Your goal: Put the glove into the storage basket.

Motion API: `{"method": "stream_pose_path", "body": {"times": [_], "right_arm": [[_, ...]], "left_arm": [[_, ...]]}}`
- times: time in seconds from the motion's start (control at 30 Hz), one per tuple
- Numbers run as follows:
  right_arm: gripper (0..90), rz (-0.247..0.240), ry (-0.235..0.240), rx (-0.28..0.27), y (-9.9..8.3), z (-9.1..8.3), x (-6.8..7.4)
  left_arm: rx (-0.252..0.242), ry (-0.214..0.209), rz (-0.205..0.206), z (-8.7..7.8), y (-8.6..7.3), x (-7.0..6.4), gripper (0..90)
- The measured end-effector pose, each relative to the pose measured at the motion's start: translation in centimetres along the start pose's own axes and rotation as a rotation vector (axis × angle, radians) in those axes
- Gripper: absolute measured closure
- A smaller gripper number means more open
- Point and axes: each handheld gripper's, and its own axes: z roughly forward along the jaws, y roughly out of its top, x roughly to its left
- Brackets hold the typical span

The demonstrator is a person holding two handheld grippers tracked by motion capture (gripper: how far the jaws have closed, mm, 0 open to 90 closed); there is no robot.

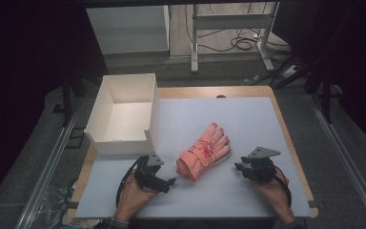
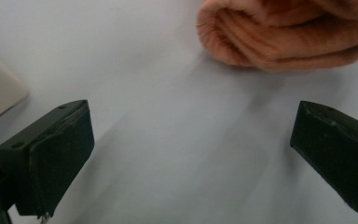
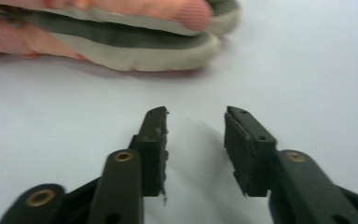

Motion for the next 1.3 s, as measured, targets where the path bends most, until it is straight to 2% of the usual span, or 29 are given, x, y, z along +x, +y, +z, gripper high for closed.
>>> {"method": "stream_pose_path", "body": {"times": [0.1, 0.13, 0.17, 0.2, 0.37, 0.4, 0.53, 0.6, 0.63, 0.67, 0.9, 1.03, 1.17, 1.2, 1.3], "right_arm": [[50.3, 0.011, -0.033, 0.001, -0.3, -0.2, -0.9], [47.7, 0.018, -0.042, 0.001, -0.4, -0.2, -1.2], [47.7, 0.018, -0.042, 0.001, -0.4, -0.2, -1.2], [43.4, 0.021, -0.061, 0.000, -0.7, -0.3, -1.9], [37.1, 0.052, -0.083, -0.007, -1.1, -0.6, -3.0], [33.2, 0.050, -0.096, -0.014, -1.1, -0.7, -3.2], [26.1, 0.066, -0.093, 0.010, -1.1, -0.4, -3.5], [22.8, 0.098, -0.078, 0.016, -1.1, -0.3, -3.9], [22.8, 0.098, -0.078, 0.016, -1.1, -0.3, -3.9], [22.1, 0.085, -0.083, 0.020, -1.1, -0.3, -3.8], [21.8, 0.087, -0.082, 0.019, -1.2, -0.3, -3.8], [21.7, 0.087, -0.081, 0.018, -1.2, -0.3, -3.8], [21.7, 0.087, -0.081, 0.018, -1.2, -0.2, -3.8], [21.7, 0.087, -0.081, 0.018, -1.2, -0.2, -3.8], [21.7, 0.087, -0.081, 0.018, -1.2, -0.2, -3.8]], "left_arm": [[-0.002, -0.012, 0.000, -0.3, 0.2, -0.2, 0.0], [-0.003, -0.037, 0.013, -0.6, 0.3, -0.4, 0.0], [-0.003, -0.037, 0.013, -0.6, 0.3, -0.4, 0.0], [-0.006, -0.053, 0.025, -0.8, 0.5, -0.7, 0.0], [-0.018, -0.067, 0.037, -1.4, 1.1, -1.4, 0.0], [-0.018, -0.068, 0.046, -1.6, 1.5, -1.7, 0.0], [-0.011, -0.070, 0.055, -1.8, 2.3, -1.9, 0.0], [-0.007, -0.073, 0.065, -1.9, 3.2, -2.2, 0.0], [-0.007, -0.073, 0.065, -1.9, 3.2, -2.2, 0.0], [-0.003, -0.074, 0.076, -2.0, 3.9, -2.4, 0.0], [0.019, -0.084, 0.096, -1.9, 6.1, -3.6, 0.0], [0.029, -0.089, 0.089, -1.7, 7.3, -3.9, 0.0], [0.030, -0.082, 0.085, -1.6, 8.3, -4.1, 0.0], [0.039, -0.077, 0.090, -1.2, 9.1, -4.2, 0.0], [0.056, -0.049, 0.094, -0.1, 10.3, -4.4, 0.0]]}}
